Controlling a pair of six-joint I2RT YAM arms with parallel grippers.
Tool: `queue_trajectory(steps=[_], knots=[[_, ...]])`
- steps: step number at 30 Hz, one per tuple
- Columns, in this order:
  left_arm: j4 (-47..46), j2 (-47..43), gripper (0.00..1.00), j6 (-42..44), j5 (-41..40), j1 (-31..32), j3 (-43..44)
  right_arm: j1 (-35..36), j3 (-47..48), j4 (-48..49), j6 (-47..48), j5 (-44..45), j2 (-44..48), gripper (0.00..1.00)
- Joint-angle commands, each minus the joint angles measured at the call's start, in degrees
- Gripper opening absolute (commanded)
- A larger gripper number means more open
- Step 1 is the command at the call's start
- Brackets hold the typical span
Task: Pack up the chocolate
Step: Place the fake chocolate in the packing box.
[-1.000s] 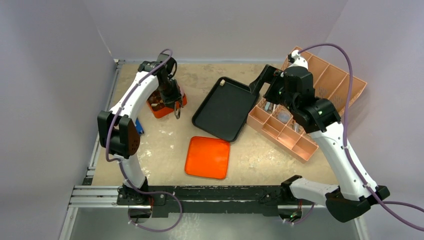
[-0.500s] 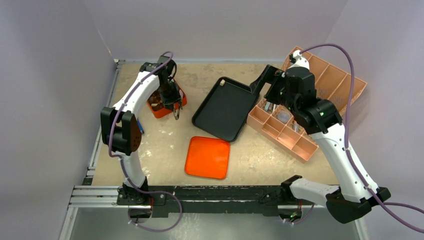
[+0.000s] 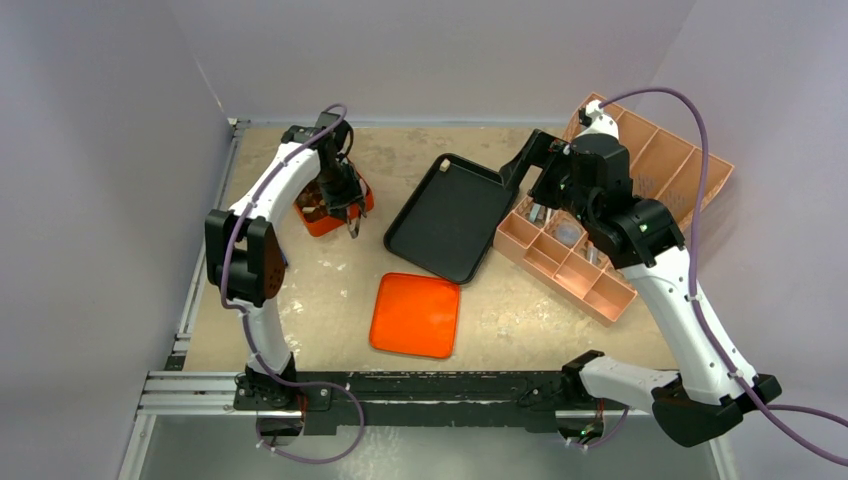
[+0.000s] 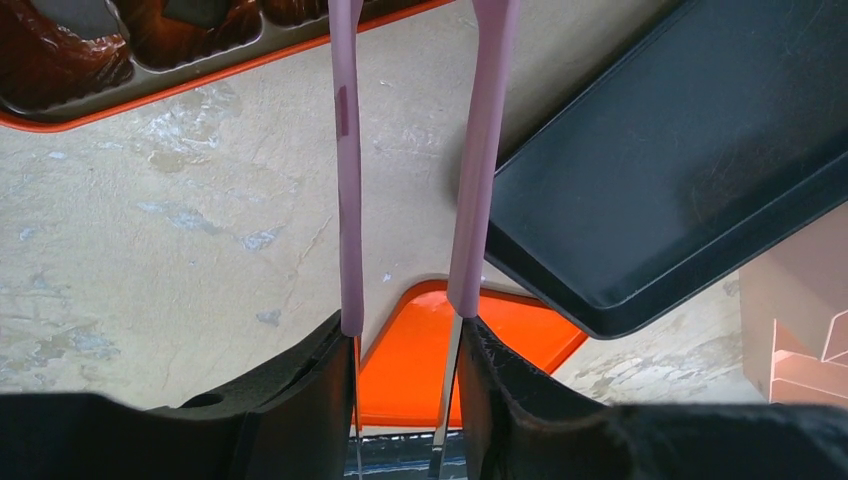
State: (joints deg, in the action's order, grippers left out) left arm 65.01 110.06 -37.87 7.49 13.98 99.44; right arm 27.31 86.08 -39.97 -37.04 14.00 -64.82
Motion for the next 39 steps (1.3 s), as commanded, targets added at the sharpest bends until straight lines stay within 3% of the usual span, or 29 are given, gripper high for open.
queue_trajectory(steps=[1, 14, 22, 33, 39], knots=[[-1.46, -0.33, 0.39, 0.83, 0.78, -0.53, 2.14, -0.15, 1.05, 1.73, 0.39, 0.85, 0.58, 0.99], [-0.63, -2.08, 0.42, 0.19, -0.86, -0.62, 4.45, -0.15, 1.10, 1.74, 0.39, 0.22, 0.66, 0.99], [-0.06, -9.05, 0.41, -3.36, -9.18, -0.57, 3.61, -0.15, 0.77, 1.80, 0.39, -0.79, 1.33, 0.99], [1.09, -23.51, 0.36, -10.72, -18.93, -1.85, -12.10, -0.15, -2.47, 2.96, 0.65, -2.47, 3.58, 0.99], [-1.11, -26.91, 0.36, -13.13, -21.19, -2.77, -21.17, -0.15, -2.53, 2.95, 2.50, -1.84, 4.30, 0.99]])
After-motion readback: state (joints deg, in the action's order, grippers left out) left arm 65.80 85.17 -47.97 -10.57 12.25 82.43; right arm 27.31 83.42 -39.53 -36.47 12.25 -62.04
